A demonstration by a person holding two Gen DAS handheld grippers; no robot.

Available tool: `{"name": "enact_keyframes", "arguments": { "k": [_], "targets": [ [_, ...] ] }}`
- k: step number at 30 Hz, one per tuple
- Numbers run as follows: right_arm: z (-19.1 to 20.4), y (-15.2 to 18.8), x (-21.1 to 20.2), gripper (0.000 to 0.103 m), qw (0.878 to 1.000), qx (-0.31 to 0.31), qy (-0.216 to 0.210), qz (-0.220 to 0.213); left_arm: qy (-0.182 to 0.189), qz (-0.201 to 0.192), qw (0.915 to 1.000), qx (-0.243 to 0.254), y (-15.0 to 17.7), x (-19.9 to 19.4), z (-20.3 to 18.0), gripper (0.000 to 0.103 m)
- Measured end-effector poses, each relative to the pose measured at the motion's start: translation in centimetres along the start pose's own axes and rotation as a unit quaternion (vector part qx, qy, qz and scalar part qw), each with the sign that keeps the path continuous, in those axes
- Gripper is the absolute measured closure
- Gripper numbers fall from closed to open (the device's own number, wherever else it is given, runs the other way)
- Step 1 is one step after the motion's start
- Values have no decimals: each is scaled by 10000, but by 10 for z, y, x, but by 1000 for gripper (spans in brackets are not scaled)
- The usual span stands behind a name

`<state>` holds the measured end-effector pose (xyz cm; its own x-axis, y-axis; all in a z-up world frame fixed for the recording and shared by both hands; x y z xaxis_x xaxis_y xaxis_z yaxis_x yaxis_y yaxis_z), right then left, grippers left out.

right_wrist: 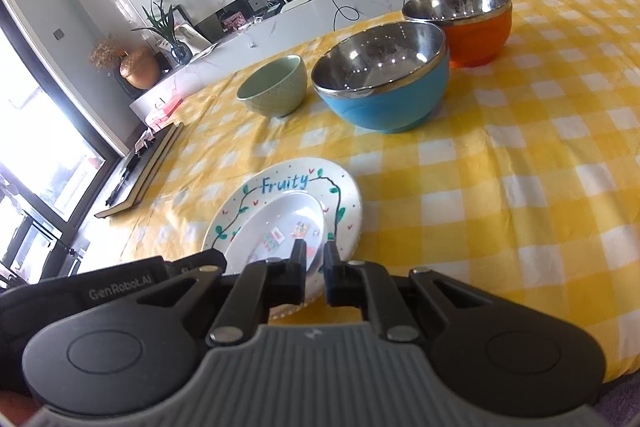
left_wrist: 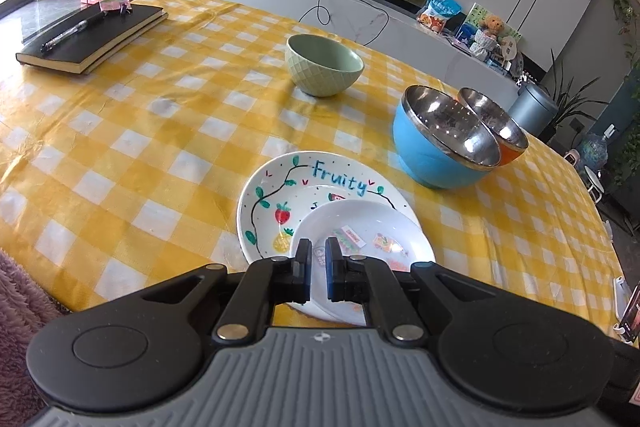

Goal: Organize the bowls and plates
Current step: 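Lower the small sticker plate onto the 'Fruity' plate and open the grippers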

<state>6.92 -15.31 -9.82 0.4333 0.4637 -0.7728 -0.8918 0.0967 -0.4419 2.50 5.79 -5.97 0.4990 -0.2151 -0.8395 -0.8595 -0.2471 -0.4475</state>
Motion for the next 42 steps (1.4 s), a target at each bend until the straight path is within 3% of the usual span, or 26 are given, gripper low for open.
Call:
{"name": "enact_keyframes", "arguments": {
  "k": [4,8,13,19,29,36,38,42],
  "targets": [
    [-6,-4,6,99,10000,83,35,31,-102,-113,9999,-50,-1,1,5,94],
    [-8,-8,12,100,9999,134,-20,34,-58,-96,9999,-84,-3,5,8,80],
    [-6,-11,17,101,9999,111,-53,25,-43,75,9999,-76,-5,15,10,80],
    [-5,-15,25,101,9999,78,-90,25,-149,8,9999,-43,-9,21,12,89],
    [-3,-20,32,100,9998,-7,-179,21,-195,-31,9997,-119,-14,24,16,90],
    [-5,-18,21,90,9997,-106,-154,-123,-137,-306,9994,-78,-13,12,15,82],
    [-5,-18,15,77,9995,-199,-59,-243,-149,-418,9990,-8,-13,7,12,76],
    [-2,-20,-2,69,9973,-457,237,-520,-171,-493,9985,151,-12,0,4,75]
  ]
}}
Point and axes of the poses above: each gripper's, at about its wrist camera, not at the fingertips, and x roughly the way its jaws point, z to its left, y to its underside, the point moved 3 cm from there along x, roughly the way its jaws point, and after that the axes turned 14 degrees about z, right-handed, at the moved point
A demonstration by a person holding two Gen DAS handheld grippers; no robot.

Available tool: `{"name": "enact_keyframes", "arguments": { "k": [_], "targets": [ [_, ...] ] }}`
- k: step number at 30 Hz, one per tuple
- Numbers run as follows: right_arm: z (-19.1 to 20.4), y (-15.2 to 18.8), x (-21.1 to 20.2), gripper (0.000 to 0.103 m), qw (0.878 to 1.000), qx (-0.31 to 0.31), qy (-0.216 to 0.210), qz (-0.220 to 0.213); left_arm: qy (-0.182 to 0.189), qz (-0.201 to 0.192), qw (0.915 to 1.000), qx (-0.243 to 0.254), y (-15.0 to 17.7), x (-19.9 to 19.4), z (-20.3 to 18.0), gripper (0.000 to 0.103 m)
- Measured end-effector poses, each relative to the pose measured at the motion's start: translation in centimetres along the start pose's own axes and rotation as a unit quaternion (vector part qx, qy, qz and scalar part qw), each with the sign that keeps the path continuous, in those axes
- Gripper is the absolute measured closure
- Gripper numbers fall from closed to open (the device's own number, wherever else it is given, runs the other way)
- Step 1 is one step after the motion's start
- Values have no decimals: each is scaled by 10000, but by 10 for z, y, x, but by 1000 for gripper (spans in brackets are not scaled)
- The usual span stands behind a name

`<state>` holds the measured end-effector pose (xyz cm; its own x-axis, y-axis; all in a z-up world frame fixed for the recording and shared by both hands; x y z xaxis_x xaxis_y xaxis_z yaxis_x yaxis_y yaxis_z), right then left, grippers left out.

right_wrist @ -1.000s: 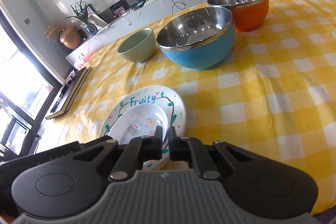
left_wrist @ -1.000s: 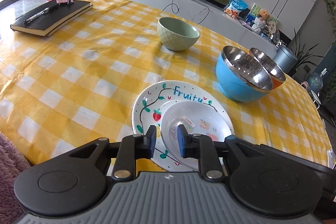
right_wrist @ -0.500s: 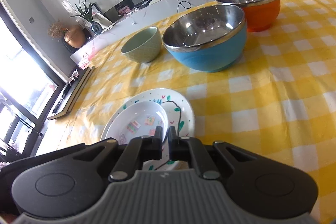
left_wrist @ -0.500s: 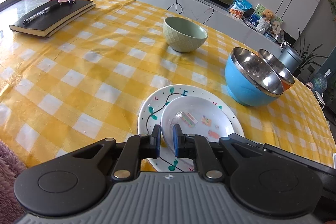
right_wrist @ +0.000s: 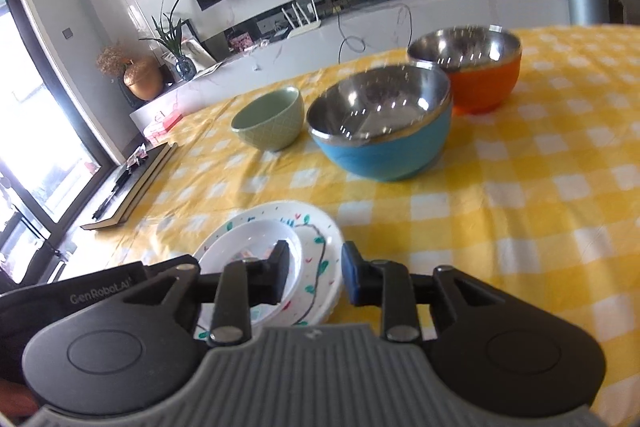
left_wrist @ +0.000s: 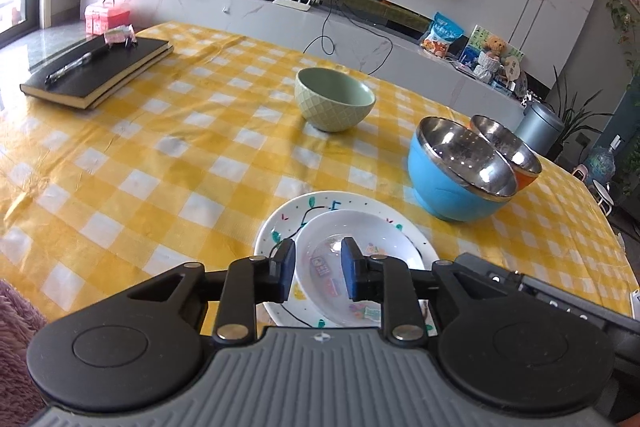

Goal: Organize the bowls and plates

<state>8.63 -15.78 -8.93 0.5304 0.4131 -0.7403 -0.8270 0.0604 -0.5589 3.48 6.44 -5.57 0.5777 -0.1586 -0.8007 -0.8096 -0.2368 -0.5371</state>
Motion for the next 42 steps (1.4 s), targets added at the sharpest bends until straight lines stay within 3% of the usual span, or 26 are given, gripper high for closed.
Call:
{"name": "enact_keyframes", "arguments": {
  "k": [8,12,22,26,35,42],
  "targets": [
    [-3,-13,-33,41,9985,-207,388,-312,-65,-285,9990,325,-6,-22,-22,75],
    [-11,-28,-50,32,9977,-215,531,-372,68,-355,9984,431,-18,-29,-38,75],
    [-31,-81,-57,28,9899,-876,1071,-308,271,-492,9967,584,-59,-17,-85,59],
    [-50,-97,-50,27,9918,-566,1101,-311,437,-504,9962,560,-70,-4,-95,49],
    [-90,-112,-31,28,9925,257,1133,-373,451,-225,9981,349,-86,36,-102,44],
    [-100,-118,3,33,9935,530,1001,-66,288,-27,9994,163,-96,64,-98,43]
  ]
}}
Point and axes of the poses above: each gripper's, at about its wrist camera, not at the fingertips, and x roughly the way its jaws point, z to its left, y to its underside, the point moved 3 cm from there along x, roughly the way its jaws point, and after that the axes turned 14 degrees about z, right-handed, at the moved point
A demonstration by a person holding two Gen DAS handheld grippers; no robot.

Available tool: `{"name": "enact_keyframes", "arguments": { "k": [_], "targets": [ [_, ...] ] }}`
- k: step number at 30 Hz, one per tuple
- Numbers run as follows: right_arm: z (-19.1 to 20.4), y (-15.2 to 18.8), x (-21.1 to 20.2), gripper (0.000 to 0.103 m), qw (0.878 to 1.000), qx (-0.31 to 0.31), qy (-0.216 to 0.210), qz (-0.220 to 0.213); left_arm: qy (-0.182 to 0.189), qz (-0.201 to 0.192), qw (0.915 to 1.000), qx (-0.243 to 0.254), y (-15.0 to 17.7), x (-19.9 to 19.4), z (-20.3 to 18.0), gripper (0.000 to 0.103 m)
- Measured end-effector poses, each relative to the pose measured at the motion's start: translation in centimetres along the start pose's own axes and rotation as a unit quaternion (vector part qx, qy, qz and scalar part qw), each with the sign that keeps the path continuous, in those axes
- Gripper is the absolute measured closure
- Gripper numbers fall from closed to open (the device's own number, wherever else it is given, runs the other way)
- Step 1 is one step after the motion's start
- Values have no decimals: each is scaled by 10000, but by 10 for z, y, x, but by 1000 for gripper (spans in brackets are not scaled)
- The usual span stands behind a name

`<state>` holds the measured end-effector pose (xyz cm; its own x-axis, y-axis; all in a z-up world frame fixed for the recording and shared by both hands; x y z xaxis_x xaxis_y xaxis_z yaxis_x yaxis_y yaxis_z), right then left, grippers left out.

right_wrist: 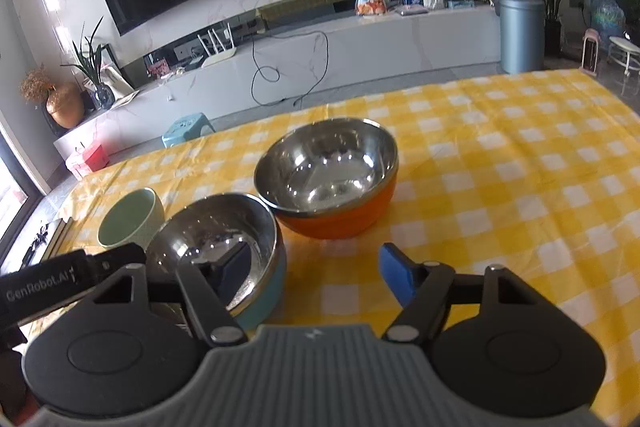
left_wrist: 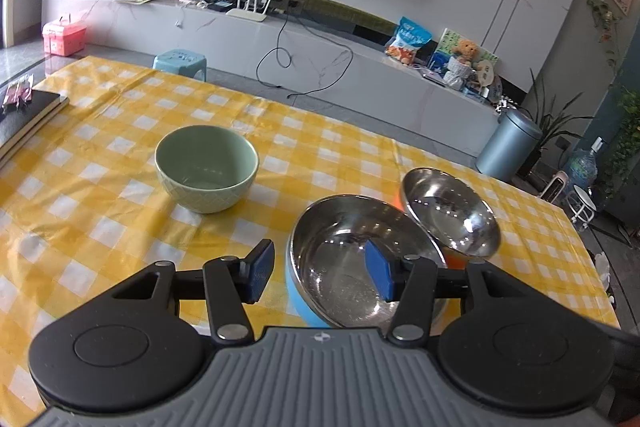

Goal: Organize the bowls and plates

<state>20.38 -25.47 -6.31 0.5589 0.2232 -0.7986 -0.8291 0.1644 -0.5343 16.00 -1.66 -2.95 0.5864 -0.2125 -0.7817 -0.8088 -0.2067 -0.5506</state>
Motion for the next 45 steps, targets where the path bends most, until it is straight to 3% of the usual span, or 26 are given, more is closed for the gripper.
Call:
{"name": "enact_keyframes", "arguments": {
  "k": [10,15,20,25,37,45],
  "targets": [
    [-1,-1,30,44,9990,182,-229,345,-25,201,9998,-67,-7,28,2,44],
    [-3,-2,35,53,9980,277,-428,376,-51,303,9995,-29,-7,38,2,59],
    [0,-2,37,72,9972,277,-599,356,-174,339,9993,11,-7,44,4,79],
    [7,-1,37,90,9968,157,-714,324,-178,342,9993,-1,-7,41,7,89],
    [10,2,14,93,9982,82,-551,238,-252,261,9993,43,-2,19,-2,95],
    [4,16,-20,93,9972,1,-727,170,-185,215,9996,89,14,-13,-10,95]
  ]
}}
Point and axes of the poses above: each gripper's, at about its wrist camera, not at the fingertips, and x roughly the way its jaws point, z to its left, y to its underside, the point moved 3 cm from there along x, roughly the way its jaws point, and after that the axes turned 14 degrees about z, right-handed, at the moved point
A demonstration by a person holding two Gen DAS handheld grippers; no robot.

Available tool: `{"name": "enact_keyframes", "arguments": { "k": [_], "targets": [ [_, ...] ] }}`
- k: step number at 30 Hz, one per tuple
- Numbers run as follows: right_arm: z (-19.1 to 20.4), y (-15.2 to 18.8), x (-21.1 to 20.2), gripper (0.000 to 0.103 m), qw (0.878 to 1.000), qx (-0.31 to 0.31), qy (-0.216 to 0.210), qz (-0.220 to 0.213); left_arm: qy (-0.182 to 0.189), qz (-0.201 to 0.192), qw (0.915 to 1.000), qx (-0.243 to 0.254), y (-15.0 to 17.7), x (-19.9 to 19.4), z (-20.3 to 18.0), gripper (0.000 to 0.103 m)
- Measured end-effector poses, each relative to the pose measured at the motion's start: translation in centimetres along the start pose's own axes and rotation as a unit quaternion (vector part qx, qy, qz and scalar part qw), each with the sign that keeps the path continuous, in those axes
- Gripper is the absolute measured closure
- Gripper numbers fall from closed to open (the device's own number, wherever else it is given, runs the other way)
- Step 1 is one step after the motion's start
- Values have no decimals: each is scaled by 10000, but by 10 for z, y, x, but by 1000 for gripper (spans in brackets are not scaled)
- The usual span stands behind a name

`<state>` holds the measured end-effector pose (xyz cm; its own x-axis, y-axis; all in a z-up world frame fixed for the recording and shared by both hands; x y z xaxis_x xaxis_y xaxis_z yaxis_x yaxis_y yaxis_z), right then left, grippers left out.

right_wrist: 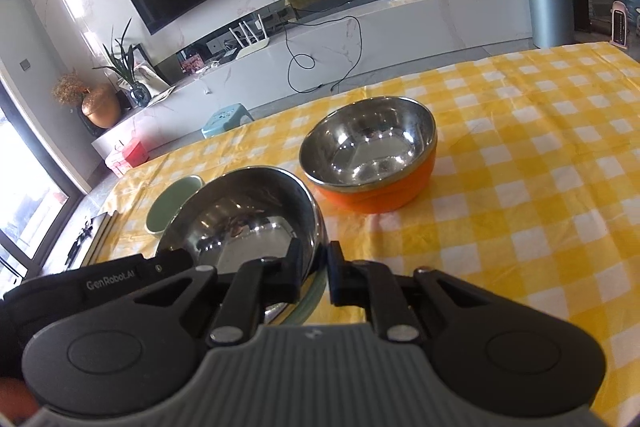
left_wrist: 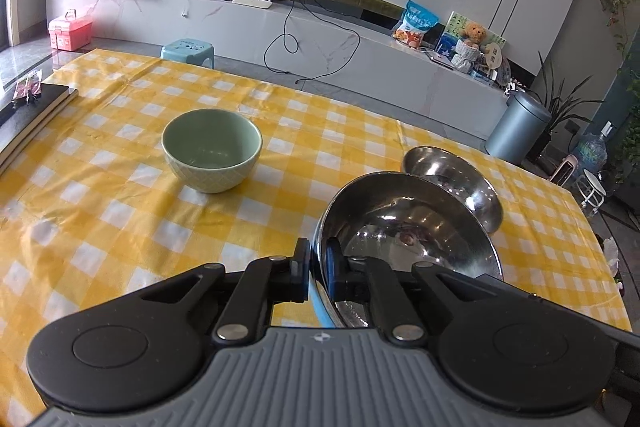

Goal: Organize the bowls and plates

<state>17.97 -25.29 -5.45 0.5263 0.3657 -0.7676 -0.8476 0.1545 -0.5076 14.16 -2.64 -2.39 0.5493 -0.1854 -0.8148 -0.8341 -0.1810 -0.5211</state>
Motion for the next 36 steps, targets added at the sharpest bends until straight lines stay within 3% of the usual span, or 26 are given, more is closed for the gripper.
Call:
{"name": "enact_keyframes", "arguments": {
  "k": [13,24,36],
  "targets": [
    [-12,48,-39,94,9993,236,-95,267,168,333,9990,262,49,-28,-3,93],
    [-21,86,-50,97,9983,519,128,250,321,730,9965,248,79,-31,-2,91],
    [-29,93,-45,98,9967,661,306,362,461,941,9942,228,87,-22,-2,90]
  ]
}}
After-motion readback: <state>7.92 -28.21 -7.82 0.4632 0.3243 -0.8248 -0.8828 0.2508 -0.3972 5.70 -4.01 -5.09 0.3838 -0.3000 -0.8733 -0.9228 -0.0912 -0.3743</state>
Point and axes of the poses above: each gripper's, at about its wrist camera, not at the fingertips, and x roughly the way its jaws point, z to its left, y to its underside, the point moved 3 cm from there along x, roughly the way its jaws point, and after that the axes turned 14 degrees about z, right-handed, at the moved point
